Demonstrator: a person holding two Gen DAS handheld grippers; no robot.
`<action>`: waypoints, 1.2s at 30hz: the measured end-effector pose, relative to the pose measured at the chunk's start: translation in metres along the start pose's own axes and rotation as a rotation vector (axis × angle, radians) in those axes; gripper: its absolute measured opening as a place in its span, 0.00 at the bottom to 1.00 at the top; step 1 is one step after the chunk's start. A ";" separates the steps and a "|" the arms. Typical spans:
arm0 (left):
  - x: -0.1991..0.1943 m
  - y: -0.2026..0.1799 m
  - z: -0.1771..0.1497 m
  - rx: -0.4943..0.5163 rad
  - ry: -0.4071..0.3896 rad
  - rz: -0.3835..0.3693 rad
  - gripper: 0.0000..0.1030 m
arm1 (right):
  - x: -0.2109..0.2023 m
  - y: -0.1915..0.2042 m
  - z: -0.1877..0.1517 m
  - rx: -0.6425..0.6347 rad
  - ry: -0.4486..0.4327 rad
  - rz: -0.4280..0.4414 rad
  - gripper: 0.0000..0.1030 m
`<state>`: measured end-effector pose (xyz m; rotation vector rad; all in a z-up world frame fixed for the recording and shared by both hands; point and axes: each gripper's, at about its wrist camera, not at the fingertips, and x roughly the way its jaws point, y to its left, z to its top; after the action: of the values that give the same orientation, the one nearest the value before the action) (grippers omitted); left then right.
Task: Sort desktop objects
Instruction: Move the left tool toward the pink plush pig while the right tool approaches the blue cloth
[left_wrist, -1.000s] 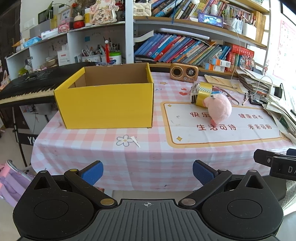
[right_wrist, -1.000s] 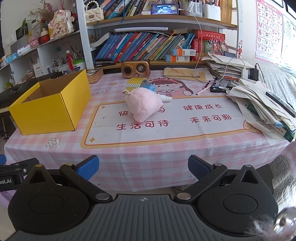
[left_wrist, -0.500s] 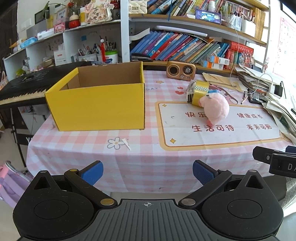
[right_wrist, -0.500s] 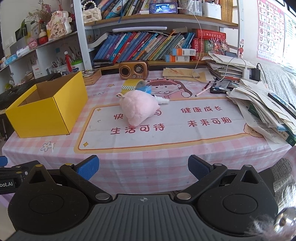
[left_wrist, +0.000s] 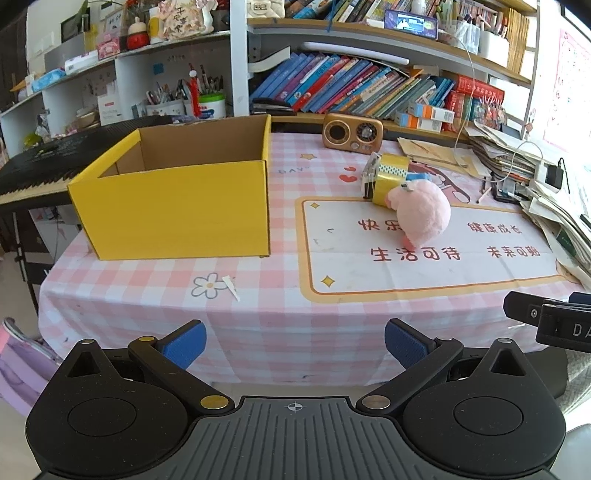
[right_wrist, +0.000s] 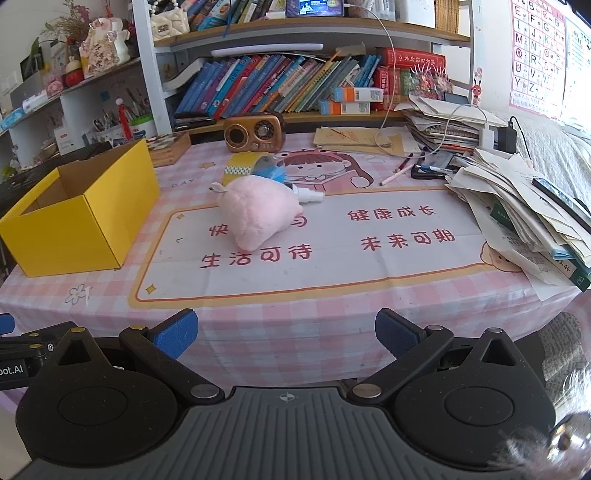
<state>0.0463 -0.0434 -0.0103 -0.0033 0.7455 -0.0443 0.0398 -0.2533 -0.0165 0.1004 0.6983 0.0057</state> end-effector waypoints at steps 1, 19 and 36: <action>0.001 -0.001 0.001 0.000 0.001 -0.001 1.00 | 0.001 -0.001 0.001 -0.001 0.001 -0.001 1.00; 0.040 -0.043 0.027 -0.017 0.014 -0.040 1.00 | 0.036 -0.046 0.032 -0.012 0.027 -0.029 1.00; 0.088 -0.110 0.068 -0.001 -0.027 -0.042 1.00 | 0.076 -0.117 0.088 -0.007 -0.022 -0.005 1.00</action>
<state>0.1526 -0.1578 -0.0183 -0.0205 0.7185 -0.0842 0.1514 -0.3745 -0.0094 0.0917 0.6767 0.0020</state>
